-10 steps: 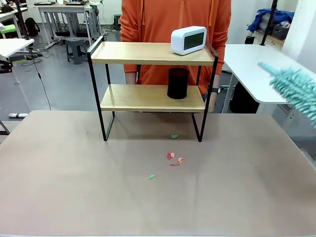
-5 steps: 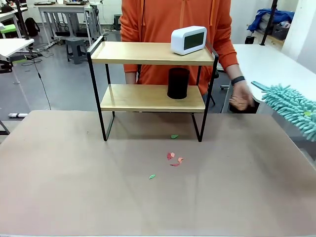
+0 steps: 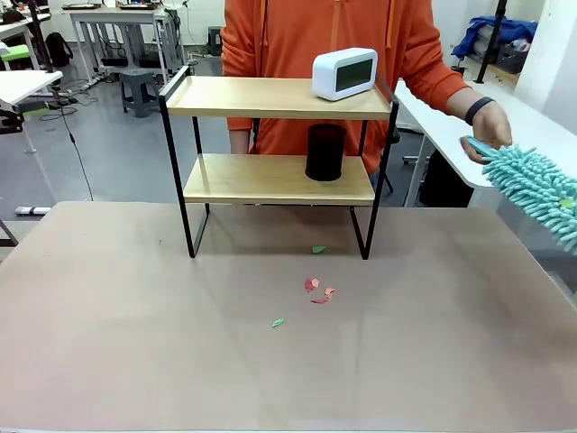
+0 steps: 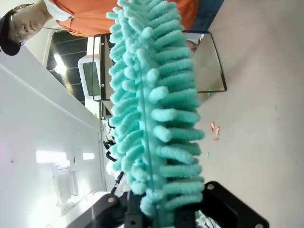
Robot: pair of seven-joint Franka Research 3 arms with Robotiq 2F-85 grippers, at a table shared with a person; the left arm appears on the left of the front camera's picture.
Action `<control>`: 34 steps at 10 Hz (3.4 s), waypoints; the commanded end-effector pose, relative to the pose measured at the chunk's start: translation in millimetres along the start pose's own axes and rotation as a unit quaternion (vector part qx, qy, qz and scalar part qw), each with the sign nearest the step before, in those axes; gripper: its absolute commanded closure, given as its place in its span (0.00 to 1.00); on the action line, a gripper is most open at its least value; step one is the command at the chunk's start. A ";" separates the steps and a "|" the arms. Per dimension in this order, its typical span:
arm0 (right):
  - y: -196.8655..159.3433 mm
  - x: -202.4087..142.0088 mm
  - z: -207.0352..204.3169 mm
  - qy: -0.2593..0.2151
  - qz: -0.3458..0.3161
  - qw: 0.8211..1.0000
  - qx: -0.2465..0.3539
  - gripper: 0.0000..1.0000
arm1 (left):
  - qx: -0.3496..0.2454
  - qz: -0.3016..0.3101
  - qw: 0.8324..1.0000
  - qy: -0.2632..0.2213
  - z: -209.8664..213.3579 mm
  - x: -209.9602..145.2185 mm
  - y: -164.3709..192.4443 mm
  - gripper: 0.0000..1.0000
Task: Clean the shelf.
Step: Hand the Duster back to the human.
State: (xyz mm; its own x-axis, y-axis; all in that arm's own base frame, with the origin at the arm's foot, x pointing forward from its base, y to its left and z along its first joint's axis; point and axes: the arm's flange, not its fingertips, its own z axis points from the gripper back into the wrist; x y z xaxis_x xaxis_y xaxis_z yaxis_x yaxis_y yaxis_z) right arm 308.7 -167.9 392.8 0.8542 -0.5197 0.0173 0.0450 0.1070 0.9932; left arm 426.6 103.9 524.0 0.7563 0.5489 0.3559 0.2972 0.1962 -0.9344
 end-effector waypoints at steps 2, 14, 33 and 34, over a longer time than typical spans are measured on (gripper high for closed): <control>3.3 -2.8 2.1 0.005 0.002 1.000 0.003 1.00 | -0.002 0.003 1.000 0.005 0.4 1.3 -3.0 0.00; 8.3 4.3 -5.9 0.003 0.003 1.000 -0.003 0.00 | -0.002 0.003 1.000 0.005 0.4 1.3 -3.0 0.00; 33.0 -7.0 -155.4 0.045 0.023 0.999 0.010 0.00 | 0.029 0.069 0.974 0.214 -37.9 -124.4 66.8 0.00; 33.0 -7.0 -155.4 0.045 0.023 0.999 0.010 0.00 | 0.029 0.069 0.974 0.214 -37.9 -124.4 66.8 0.00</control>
State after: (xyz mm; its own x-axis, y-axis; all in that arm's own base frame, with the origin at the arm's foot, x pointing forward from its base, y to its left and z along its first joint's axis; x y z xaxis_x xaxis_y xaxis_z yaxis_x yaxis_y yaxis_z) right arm 385.6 -28.0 407.5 0.8919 -0.4493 0.0513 -0.0025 0.1086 0.9941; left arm 375.9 17.8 416.1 0.9660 0.1853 0.1802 0.1432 0.1963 -0.9700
